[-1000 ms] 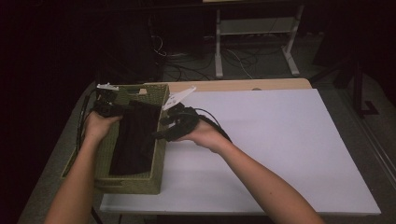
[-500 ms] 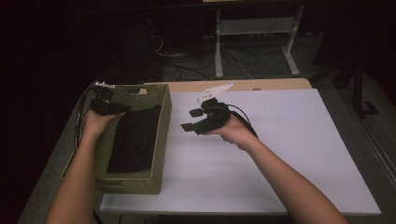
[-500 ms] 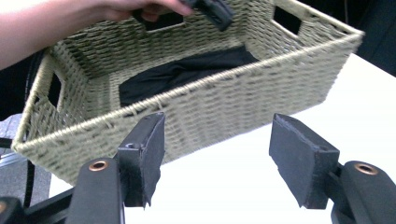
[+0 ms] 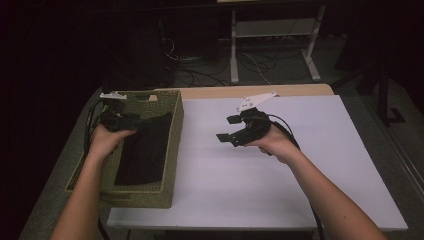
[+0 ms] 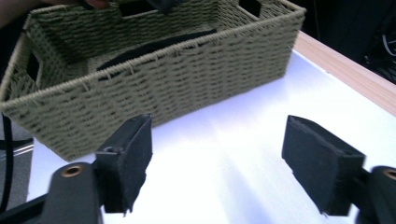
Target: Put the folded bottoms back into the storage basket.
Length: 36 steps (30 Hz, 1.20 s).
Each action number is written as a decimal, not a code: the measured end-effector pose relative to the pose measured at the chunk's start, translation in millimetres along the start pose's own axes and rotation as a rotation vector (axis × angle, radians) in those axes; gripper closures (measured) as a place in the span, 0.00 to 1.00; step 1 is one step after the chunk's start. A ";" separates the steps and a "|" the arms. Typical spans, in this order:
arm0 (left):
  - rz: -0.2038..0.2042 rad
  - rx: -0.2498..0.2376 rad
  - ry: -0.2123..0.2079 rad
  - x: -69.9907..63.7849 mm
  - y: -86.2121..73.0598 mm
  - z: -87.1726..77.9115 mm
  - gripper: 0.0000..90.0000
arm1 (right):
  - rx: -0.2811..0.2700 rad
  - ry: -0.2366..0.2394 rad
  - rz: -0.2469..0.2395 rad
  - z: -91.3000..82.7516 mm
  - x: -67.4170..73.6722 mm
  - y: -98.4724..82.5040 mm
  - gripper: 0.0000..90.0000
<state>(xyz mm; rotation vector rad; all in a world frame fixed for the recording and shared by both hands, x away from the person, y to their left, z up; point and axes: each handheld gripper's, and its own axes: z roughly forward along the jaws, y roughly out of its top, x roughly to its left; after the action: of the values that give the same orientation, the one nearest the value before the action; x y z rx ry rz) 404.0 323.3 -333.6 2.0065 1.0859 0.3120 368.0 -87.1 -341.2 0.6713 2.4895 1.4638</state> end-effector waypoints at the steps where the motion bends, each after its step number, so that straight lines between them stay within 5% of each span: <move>1: 0.002 -0.009 -0.011 -5.2 -0.9 -1.7 0.30 | 0.000 -0.002 0.001 -2.5 -0.6 -2.6 0.23; 15: 0.095 -0.057 -0.107 -79.5 -14.2 -11.7 0.12 | -0.028 -0.053 0.019 -51.0 -5.9 -48.8 0.06; 21: 0.143 -0.097 -0.144 -105.0 -22.5 -7.6 0.02 | -0.001 -0.097 0.015 -72.4 -3.9 -70.3 0.01; 25: 0.192 -0.075 -0.152 -116.5 -25.3 -3.4 0.00 | -0.005 -0.113 0.027 -87.4 -2.7 -84.1 0.01; 36: 0.217 -0.083 -0.203 -127.8 -34.5 -2.1 0.00 | -0.034 -0.156 0.065 -123.1 -0.7 -116.9 0.01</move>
<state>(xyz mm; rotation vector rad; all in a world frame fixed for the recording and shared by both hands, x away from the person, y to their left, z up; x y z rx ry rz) 306.1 234.2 -338.6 2.0350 0.7198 0.2543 289.2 -232.3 -380.4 0.8343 2.3408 1.4130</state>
